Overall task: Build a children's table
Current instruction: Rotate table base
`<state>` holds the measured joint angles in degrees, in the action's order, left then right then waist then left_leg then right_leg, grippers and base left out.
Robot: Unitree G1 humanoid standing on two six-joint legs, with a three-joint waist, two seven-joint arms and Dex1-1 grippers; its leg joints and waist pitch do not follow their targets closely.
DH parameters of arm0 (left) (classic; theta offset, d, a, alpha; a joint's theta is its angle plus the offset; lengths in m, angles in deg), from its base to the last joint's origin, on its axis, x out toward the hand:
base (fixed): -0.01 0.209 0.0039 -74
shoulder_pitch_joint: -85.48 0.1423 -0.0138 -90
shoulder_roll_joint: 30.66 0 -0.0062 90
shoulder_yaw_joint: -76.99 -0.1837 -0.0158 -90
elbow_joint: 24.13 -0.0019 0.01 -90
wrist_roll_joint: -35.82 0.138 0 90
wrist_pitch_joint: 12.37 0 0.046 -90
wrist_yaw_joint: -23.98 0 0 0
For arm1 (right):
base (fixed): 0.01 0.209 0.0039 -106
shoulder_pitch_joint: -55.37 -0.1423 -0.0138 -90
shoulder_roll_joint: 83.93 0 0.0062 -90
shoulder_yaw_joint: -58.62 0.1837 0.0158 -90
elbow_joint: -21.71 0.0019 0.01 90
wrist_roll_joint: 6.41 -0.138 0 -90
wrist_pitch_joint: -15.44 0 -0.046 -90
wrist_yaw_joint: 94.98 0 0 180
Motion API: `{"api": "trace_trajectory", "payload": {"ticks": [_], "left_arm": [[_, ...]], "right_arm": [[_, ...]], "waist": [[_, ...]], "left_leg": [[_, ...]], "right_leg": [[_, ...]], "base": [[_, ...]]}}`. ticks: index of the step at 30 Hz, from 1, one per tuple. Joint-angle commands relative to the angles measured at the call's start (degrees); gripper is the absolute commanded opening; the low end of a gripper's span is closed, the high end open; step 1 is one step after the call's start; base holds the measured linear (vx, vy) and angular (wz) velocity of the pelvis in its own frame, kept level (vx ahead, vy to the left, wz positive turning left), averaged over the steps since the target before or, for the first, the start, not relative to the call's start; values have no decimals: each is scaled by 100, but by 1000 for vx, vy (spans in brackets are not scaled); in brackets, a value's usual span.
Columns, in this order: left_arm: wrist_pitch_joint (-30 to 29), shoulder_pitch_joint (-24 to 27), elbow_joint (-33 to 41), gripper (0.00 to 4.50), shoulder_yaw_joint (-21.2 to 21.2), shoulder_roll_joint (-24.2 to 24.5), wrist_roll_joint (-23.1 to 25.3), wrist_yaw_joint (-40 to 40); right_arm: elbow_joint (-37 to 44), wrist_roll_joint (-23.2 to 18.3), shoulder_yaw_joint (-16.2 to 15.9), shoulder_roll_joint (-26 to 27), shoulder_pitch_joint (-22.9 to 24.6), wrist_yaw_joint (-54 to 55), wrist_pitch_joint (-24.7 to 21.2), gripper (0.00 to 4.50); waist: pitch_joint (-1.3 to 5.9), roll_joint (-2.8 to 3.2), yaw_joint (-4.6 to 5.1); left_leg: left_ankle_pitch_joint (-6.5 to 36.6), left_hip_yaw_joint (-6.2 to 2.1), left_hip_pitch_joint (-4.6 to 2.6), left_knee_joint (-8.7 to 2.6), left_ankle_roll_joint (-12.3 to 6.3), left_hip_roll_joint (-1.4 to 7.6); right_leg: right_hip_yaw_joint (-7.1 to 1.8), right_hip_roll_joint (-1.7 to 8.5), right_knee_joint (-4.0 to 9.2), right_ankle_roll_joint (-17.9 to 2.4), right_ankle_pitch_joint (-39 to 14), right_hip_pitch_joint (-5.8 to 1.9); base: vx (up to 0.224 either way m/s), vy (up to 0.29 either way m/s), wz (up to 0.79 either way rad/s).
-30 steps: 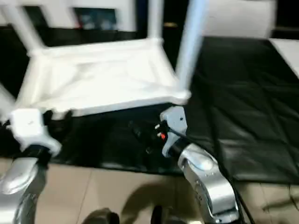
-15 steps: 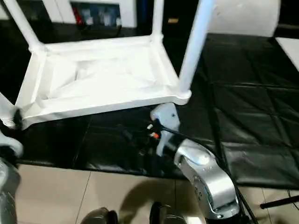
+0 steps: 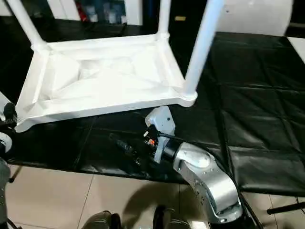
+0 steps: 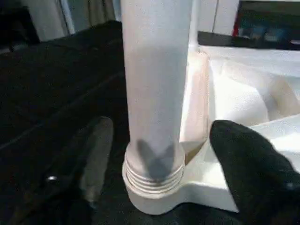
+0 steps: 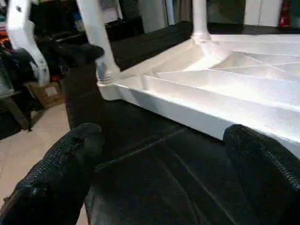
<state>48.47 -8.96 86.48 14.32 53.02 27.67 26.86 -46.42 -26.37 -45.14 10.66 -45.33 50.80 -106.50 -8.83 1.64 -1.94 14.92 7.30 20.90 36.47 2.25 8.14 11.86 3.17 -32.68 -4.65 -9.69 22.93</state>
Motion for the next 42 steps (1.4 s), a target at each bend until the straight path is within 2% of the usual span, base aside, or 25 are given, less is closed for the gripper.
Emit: {"api": "trace_trajectory", "payload": {"ticks": [1,5,11,14,19,20,21,22,23,24,25,26,27,28,29,30,31,32,33,35,36,38,40,41,42], "left_arm": [[103,58,-138,369,110,136,-92,-178],[345,310,-246,369,249,251,-364,-573],[608,849,199,369,172,57,-643,-901],[550,1826,1303,369,-664,-386,-783,-1091],[648,2098,1715,369,-1710,-284,-452,-1234],[696,2018,1693,369,-1833,-273,-413,-1264],[725,1974,1691,369,-1905,-281,-386,-1300],[655,1814,1590,369,-1913,-270,-312,-1267],[649,1668,1519,369,-1908,-282,-277,-1258],[605,1541,1470,369,-1884,-285,-251,-1218],[415,1341,1430,369,-1840,-310,-314,-1071],[346,1294,1421,369,-1823,-326,-359,-1031],[289,1236,1394,369,-1825,-306,-330,-954],[168,1184,1400,369,-1885,-256,-308,-911],[107,1172,1415,369,-1938,-222,-291,-906],[135,1172,1436,369,-1982,-239,-270,-889],[172,1173,1445,369,-2006,-266,-260,-885],[204,1207,1462,369,-2036,-293,-291,-923],[208,1253,1472,369,-2077,-304,-292,-1001],[230,1306,1433,369,-2119,-286,-231,-1034],[239,1315,1424,369,-2125,-284,-228,-1044],[199,1319,1406,369,-2155,-277,-289,-1063],[226,1312,1390,369,-2178,-221,-261,-1061],[222,1301,1377,369,-2167,-217,-261,-1025],[209,1270,1340,369,-2107,-243,-277,-957]], "right_arm": [[36,-56,-42,27,-75,-48,-52,450],[-19,-194,-227,-57,-208,-338,-213,450],[-49,-158,-253,-69,-173,-268,-129,450],[49,-91,-71,5,101,167,-389,450],[-67,69,108,98,338,532,-267,450],[-104,85,145,141,361,610,-252,450],[-126,85,162,163,374,668,-241,450],[-159,146,133,168,376,723,-175,450],[-173,203,115,189,389,797,-128,450],[-176,251,128,240,413,914,-97,450],[-186,301,256,409,465,1219,-96,450],[-191,306,306,463,481,1311,-104,450],[-193,348,357,510,493,1446,-149,450],[-181,445,392,510,500,1591,-217,450],[-173,504,392,492,499,1643,-244,450],[-133,541,420,477,523,1716,-328,450],[-110,553,435,471,542,1766,-371,450],[-51,579,456,454,579,1843,-482,450],[24,600,493,450,651,1925,-507,450],[93,603,528,444,732,1912,-381,450],[103,608,532,442,746,1909,-353,450],[115,646,603,495,798,2057,-339,450],[119,644,634,537,808,2153,-423,450],[122,631,646,555,804,2178,-449,450],[132,591,677,593,794,2204,-488,450]], "waist": [[346,50,-23],[436,48,-36],[444,40,-50],[415,18,-68],[352,-23,-135],[317,-108,-166],[316,-21,-146],[283,-13,-142],[323,-1,-117],[331,-76,-119],[343,-31,-153],[327,-90,-218],[311,-23,-212],[289,57,-311],[314,109,-274],[371,220,-147],[442,237,-94],[400,233,-103],[387,144,-113],[343,67,-95],[333,28,-73],[292,11,-58],[311,-30,-71],[324,-78,-111],[400,-26,-157]], "left_leg": [[307,-349,3,-489,-624,614],[-104,-376,28,-459,-727,681],[-204,-340,50,-472,-761,721],[110,-304,41,-507,-626,752],[597,-277,14,-552,-472,662],[729,-421,184,-591,-474,568],[829,-490,148,-575,-466,559],[864,-601,328,-596,-462,463],[750,-570,372,-498,-435,300],[437,-511,437,-201,-465,225],[251,-423,266,-24,-414,247],[77,-384,219,187,-346,323],[46,-358,138,125,-297,365],[-10,-343,51,-217,-423,506],[4,-348,3,-412,-433,593],[153,-432,-149,-611,-498,749],[14,-500,-259,-608,-532,810],[314,-455,-210,-654,-380,867],[847,-427,-122,-630,-58,822],[1706,-269,-117,-616,291,595],[1722,-277,-31,-631,219,559],[1811,-236,-97,-607,80,516],[1399,-173,-89,-535,-191,395],[871,-163,28,-411,-439,339],[506,7,-244,-144,-405,313]], "right_leg": [[-638,804,534,112,-1950,-372],[-655,832,418,-48,-1243,-388],[-687,853,368,-306,-935,-394],[-710,856,426,-366,-1368,-388],[-689,817,567,42,-2288,-374],[-562,904,493,117,-2461,-539],[-492,916,569,243,-2750,-522],[-387,980,492,254,-2807,-675],[-398,1091,542,380,-3129,-736],[-461,1463,706,465,-3578,-802],[-551,1597,862,456,-3792,-701],[-596,1854,963,214,-3792,-696],[-796,1760,960,28,-3835,-648],[-630,1330,823,-516,-3264,-662],[-481,1013,682,-579,-2846,-614],[-338,485,256,-440,-1876,-380],[-400,397,66,-387,-1267,-280],[-565,401,-7,-362,-700,-177],[-789,566,126,-379,-563,-239],[-972,735,292,-558,-1461,-285],[-986,799,346,-466,-2102,-377],[-993,834,538,-128,-3204,-299],[-1065,964,644,-5,-3932,-326],[-1228,1174,699,-43,-4258,-448],[-1710,1162,936,-53,-4693,-237]], "base": [[0,0,0],[0,0,0],[0,0,0],[0,0,0],[0,0,0],[0,0,0],[0,0,0],[-23,-21,29],[-21,-16,32],[-21,-16,32],[-31,11,33],[0,0,0],[0,0,0],[-17,93,-3],[5,109,-4],[5,109,-4],[12,101,-3],[-8,79,4],[-8,79,4],[0,0,0],[0,0,0],[0,0,0],[0,0,0],[0,0,0],[0,0,0]]}}
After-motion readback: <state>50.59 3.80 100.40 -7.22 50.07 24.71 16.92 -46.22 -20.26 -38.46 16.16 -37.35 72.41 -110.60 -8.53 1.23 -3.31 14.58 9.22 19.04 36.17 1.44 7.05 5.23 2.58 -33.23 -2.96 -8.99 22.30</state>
